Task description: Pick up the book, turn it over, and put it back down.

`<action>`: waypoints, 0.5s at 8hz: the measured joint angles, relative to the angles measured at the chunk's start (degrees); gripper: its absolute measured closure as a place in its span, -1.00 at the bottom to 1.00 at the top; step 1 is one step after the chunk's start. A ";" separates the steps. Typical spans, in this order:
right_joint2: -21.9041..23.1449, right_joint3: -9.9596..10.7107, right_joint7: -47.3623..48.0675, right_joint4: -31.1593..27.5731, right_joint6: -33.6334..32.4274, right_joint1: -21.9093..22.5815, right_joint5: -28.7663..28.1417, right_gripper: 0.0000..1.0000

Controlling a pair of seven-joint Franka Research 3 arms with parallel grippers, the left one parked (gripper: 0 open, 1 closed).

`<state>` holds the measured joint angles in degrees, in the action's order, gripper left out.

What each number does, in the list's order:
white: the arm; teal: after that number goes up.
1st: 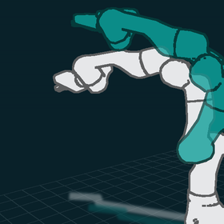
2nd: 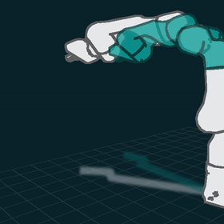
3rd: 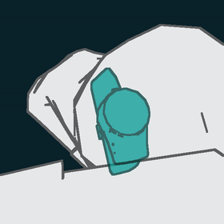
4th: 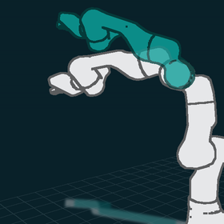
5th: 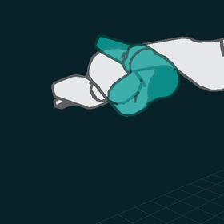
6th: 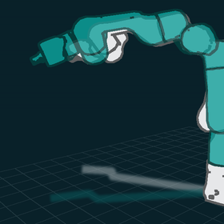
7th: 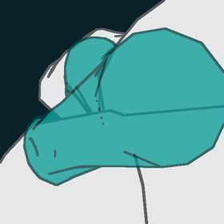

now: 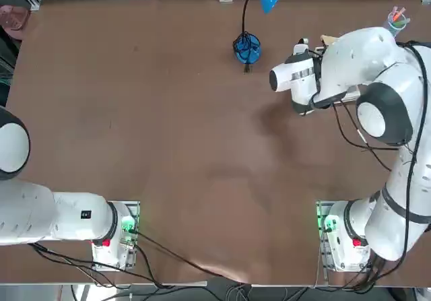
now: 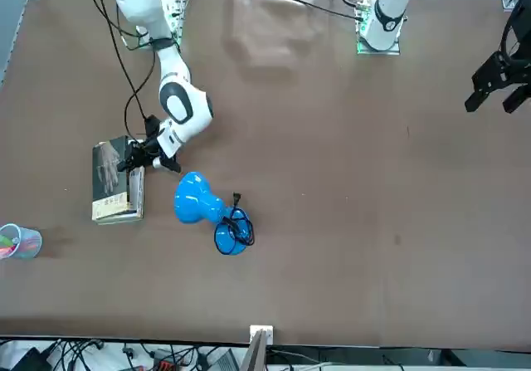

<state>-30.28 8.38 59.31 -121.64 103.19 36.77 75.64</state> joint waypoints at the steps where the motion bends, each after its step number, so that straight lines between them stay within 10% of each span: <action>1: -0.79 0.13 0.00 0.25 -0.09 -0.05 0.00 0.75; 4: -2.47 0.11 1.25 0.44 -0.43 0.05 0.00 0.75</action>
<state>-32.75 8.50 60.56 -121.20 102.76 36.82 75.64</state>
